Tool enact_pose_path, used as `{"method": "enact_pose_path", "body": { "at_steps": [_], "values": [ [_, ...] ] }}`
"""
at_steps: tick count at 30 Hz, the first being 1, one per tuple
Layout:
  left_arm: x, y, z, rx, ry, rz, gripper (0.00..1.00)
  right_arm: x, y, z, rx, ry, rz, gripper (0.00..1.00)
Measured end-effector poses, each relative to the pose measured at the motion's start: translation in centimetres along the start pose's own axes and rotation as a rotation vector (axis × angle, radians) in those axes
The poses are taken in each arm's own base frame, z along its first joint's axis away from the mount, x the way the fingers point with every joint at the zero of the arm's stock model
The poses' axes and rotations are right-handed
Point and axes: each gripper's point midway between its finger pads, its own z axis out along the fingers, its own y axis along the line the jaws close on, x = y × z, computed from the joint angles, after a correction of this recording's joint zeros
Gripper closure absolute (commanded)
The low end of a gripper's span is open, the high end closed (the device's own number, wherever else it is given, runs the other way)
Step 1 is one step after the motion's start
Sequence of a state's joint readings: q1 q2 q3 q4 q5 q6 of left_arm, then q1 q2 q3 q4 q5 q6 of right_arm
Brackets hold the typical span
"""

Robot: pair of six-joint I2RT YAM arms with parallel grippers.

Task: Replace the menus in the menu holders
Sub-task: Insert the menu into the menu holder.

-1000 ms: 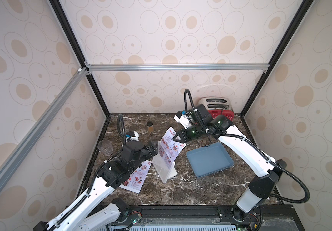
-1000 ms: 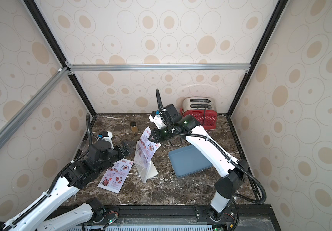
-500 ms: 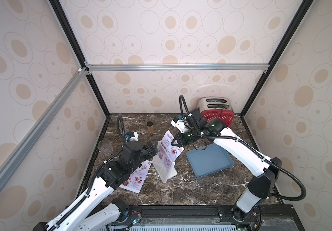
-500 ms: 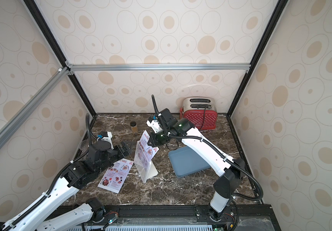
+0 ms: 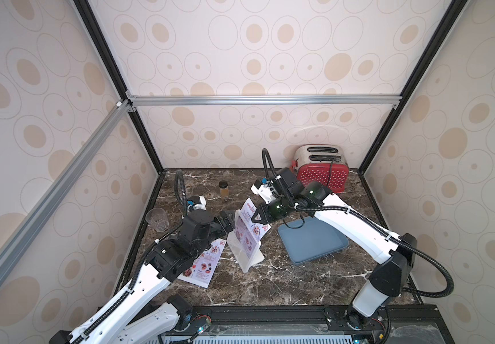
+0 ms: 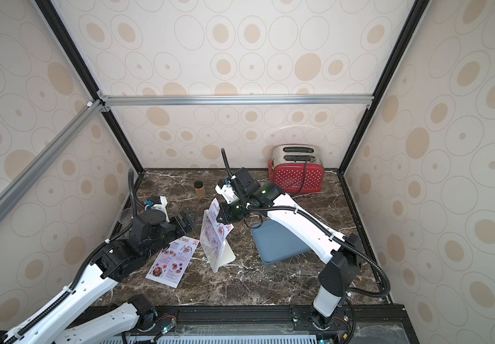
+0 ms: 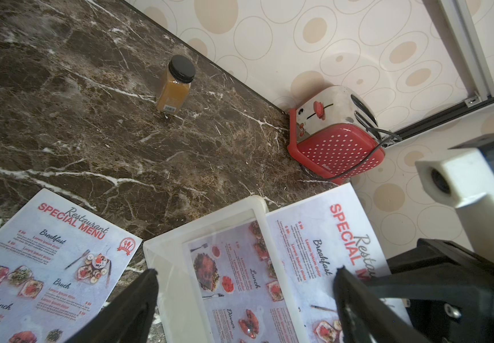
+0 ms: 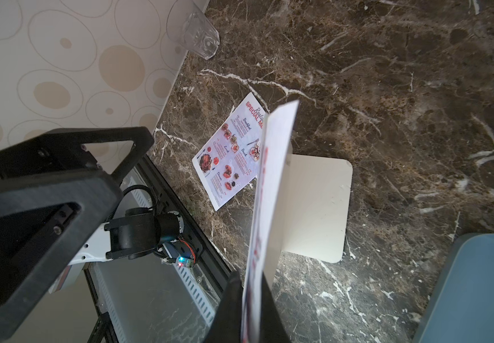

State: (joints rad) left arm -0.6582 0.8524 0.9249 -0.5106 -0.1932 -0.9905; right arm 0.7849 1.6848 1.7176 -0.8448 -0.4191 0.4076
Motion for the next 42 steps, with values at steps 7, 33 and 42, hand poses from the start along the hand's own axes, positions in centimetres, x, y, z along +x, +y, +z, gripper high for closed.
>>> {"method": "enact_pose_path", "body": {
  "at_steps": [7,33,42],
  "values": [
    [0.0,0.0,0.0,-0.001,0.000,0.001,0.09,0.2,0.0,0.0,0.006,0.007,-0.011,0.54],
    [-0.2,0.2,-0.3,-0.006,-0.012,0.000,0.09,-2.7,0.3,-4.2,0.062,-0.082,-0.044,0.51],
    [-0.2,0.3,-0.3,-0.008,-0.010,0.000,0.09,-1.4,-1.3,-2.7,0.097,0.009,0.003,0.73]
  ]
}}
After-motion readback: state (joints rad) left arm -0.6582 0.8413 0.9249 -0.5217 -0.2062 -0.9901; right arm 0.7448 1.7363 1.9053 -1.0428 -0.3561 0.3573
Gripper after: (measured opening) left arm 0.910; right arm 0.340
